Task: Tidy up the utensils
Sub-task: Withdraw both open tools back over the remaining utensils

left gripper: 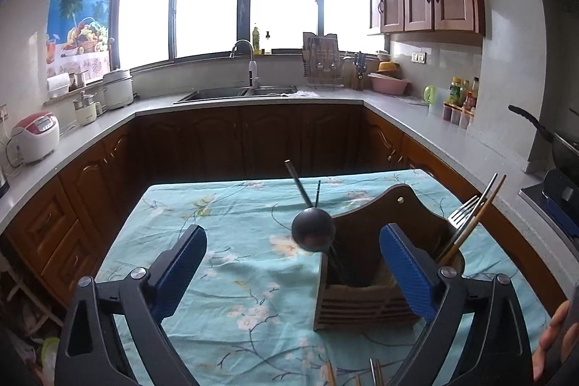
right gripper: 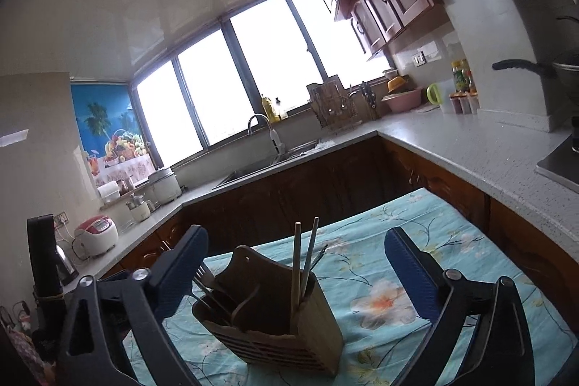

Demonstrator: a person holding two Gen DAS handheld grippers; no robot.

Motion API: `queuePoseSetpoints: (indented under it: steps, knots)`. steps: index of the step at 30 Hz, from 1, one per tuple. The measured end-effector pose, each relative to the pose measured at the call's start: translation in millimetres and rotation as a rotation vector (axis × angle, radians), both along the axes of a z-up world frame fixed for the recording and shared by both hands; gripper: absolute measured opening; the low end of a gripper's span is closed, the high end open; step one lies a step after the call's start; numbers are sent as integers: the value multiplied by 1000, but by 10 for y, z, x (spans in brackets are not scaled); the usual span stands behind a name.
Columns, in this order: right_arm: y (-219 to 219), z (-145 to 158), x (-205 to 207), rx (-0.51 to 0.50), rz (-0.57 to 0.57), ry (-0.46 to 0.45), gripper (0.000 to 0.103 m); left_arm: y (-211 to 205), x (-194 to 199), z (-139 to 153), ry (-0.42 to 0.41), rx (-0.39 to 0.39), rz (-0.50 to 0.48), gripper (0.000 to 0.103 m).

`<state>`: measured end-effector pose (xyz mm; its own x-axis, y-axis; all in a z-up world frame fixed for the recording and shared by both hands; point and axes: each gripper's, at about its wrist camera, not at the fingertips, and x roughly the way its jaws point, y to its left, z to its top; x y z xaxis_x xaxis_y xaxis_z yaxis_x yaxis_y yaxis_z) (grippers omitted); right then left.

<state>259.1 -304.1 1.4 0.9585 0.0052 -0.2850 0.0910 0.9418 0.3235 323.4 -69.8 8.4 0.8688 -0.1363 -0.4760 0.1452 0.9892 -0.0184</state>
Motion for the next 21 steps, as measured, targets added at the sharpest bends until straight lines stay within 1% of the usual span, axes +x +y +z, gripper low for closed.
queuePoseSetpoints:
  steps: [9,14,17,21]
  knots:
    - [35,48,-196,10,13,24,102,186,-267,88,30,-36,11,98]
    - [82,103,-339,11,30,36,102,306,-425,158,81,-62,28,98]
    - [123,142,-448,7,34,48,102,368,-562,201,99,-76,30,98]
    - [174,170,-614,12,41,51,103,432,-791,246,101,-79,29,98]
